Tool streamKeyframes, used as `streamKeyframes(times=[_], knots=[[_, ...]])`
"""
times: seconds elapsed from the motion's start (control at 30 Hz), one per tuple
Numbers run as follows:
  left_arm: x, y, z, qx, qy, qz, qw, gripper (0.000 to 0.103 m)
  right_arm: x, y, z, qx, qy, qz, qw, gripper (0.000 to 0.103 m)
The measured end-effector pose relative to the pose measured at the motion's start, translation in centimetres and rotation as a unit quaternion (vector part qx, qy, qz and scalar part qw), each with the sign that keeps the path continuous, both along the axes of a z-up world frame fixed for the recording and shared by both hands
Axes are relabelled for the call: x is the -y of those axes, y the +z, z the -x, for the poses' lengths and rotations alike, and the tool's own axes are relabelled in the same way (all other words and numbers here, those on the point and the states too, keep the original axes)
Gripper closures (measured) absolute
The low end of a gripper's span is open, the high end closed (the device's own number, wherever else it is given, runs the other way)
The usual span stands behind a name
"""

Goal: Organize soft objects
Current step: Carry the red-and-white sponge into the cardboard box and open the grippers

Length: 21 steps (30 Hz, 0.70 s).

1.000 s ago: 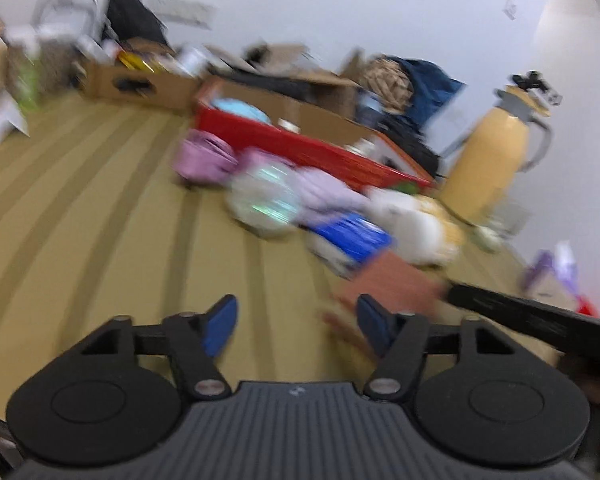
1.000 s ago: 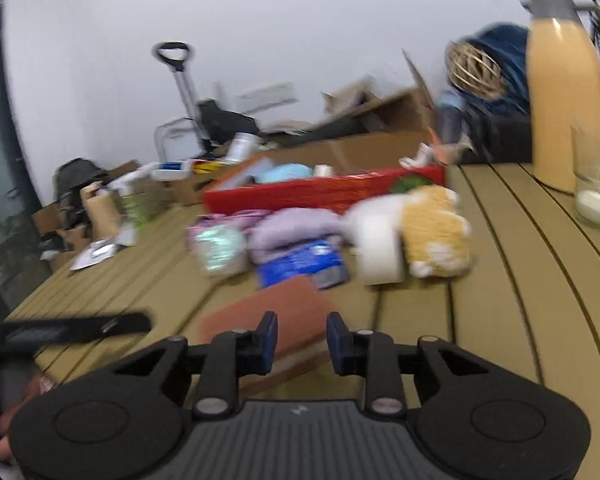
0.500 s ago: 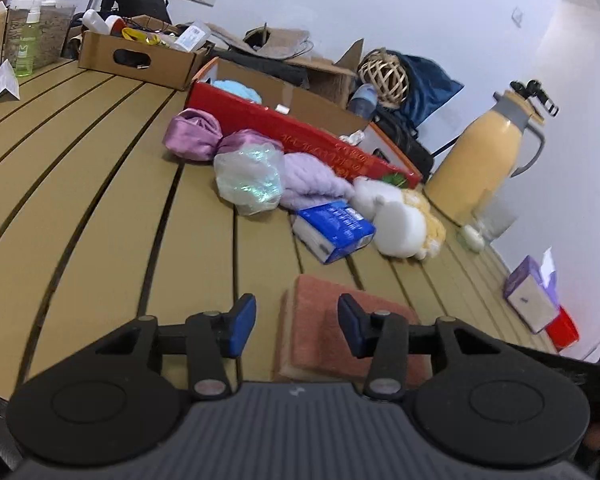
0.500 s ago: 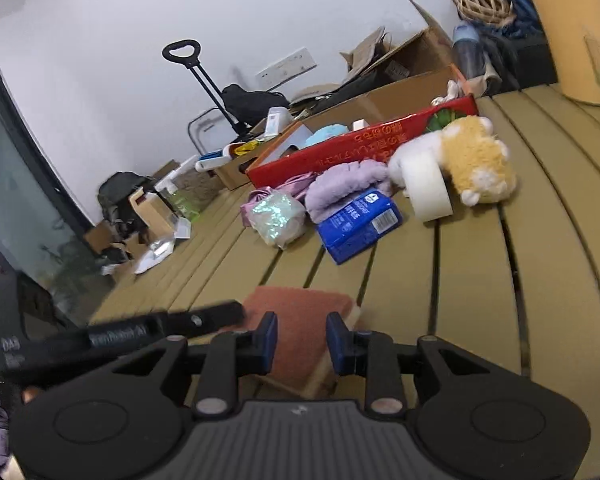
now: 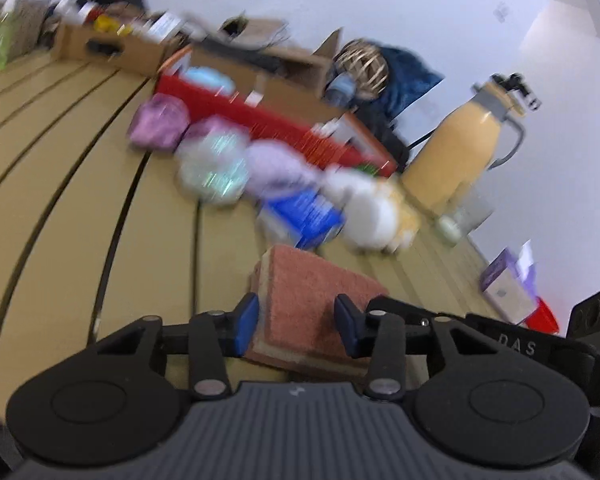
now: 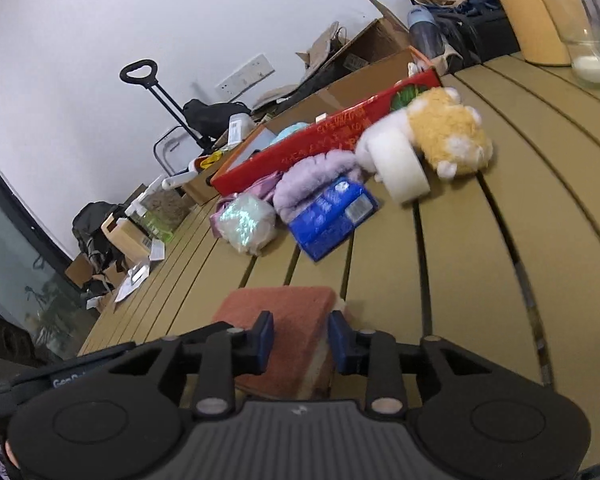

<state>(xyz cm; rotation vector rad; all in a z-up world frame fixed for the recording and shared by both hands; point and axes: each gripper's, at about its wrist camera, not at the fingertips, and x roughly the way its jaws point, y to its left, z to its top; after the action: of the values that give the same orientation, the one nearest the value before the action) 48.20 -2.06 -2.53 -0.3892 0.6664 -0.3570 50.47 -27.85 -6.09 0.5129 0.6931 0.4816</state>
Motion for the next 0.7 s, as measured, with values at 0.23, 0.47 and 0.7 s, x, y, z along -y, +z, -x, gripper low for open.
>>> streamKeyframes(times=[0.23,0.47,0.7], knots=[[2.4,7.8,-11.2,0.076,-0.020,0.027,0.9965,0.066,2.0,8.8,-8.4,0.114,-0.014,0.021,0.993,0.077],[6.2,6.3,-27.0,-0.008,-0.021,0.015,0.9996,0.066,3.5,11.0,-24.3,0.059,-0.031,0.068,0.995,0.077],[9.3,2.5,-30.7,-0.053,-0.050,-0.038,0.9966,0.063,2.8,7.2,-29.9,-0.006,-0.054,0.167,0.985,0.074]])
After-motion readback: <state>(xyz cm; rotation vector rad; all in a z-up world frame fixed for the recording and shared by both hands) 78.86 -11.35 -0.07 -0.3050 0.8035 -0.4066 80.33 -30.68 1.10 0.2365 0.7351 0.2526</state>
